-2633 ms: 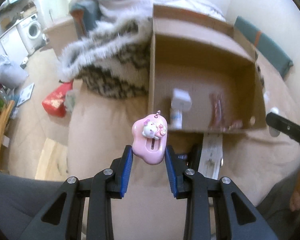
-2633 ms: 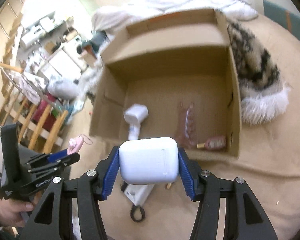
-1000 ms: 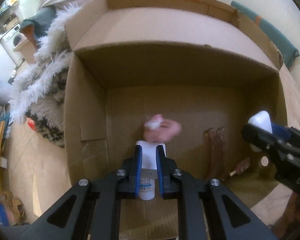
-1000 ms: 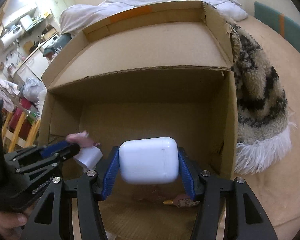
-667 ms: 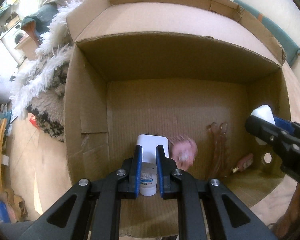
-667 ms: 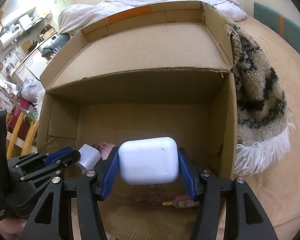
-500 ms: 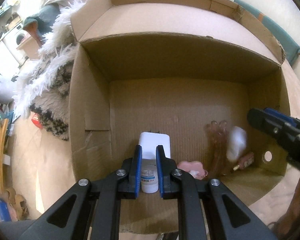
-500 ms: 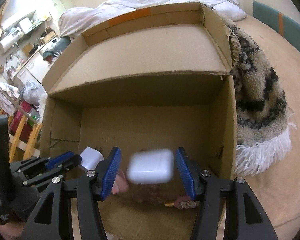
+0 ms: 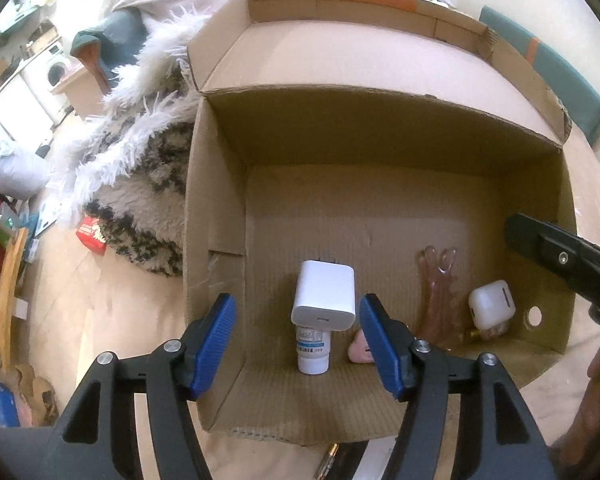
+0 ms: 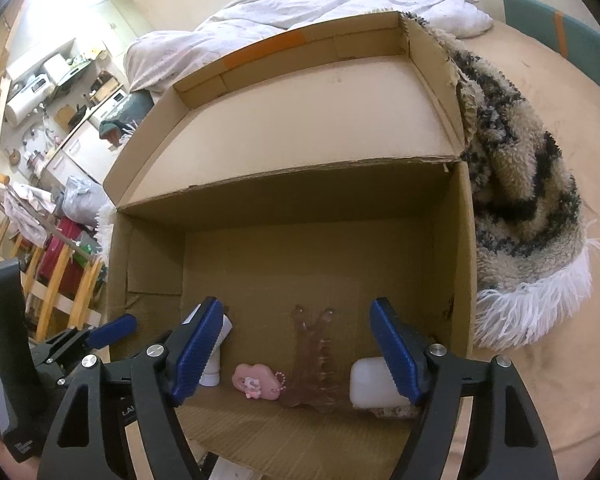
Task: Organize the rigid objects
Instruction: 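Lift both open tools out of the box toward the remaining items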
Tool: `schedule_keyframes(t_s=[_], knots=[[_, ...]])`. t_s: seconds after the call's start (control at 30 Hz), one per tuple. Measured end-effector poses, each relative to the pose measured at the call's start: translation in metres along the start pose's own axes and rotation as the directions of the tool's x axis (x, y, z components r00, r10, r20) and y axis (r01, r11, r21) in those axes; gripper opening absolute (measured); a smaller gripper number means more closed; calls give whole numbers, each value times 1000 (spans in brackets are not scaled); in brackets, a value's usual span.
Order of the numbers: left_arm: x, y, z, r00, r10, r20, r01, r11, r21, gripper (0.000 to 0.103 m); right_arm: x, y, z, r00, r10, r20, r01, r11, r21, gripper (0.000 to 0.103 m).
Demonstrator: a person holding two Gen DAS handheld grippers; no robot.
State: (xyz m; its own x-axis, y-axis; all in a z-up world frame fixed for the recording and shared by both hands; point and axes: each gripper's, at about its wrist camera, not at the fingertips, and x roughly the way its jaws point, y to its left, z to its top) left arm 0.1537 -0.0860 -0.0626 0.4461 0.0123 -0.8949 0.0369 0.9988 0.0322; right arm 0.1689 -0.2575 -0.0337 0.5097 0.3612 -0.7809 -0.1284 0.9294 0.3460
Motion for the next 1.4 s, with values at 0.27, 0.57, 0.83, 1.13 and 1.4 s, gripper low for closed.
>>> schedule_keyframes(t_s=[0.27, 0.57, 0.83, 1.13, 1.4], knots=[[-9, 7, 3, 1000, 4, 3, -4, 1000, -7, 63, -4, -1, -1, 1000, -5, 0, 5, 1000, 2, 80], [-25, 11, -6, 1000, -4, 22, 5, 1000, -3, 63, -14, -2, -9, 1000, -18, 0, 18, 1000, 13, 80], [-39, 23, -13, 999, 13, 42, -12, 1000, -24, 63, -32, 3, -20, 1000, -12, 15, 12, 1000, 7, 80], [-50, 41, -29, 998, 24, 50, -22, 999, -38, 63, -47, 7, -45, 1000, -9, 8, 9, 1000, 15, 80], [-46, 65, -55, 999, 18, 28, -15, 997, -76, 63, -51, 13, -72, 999, 0, -34, 1, 1000, 27, 80]])
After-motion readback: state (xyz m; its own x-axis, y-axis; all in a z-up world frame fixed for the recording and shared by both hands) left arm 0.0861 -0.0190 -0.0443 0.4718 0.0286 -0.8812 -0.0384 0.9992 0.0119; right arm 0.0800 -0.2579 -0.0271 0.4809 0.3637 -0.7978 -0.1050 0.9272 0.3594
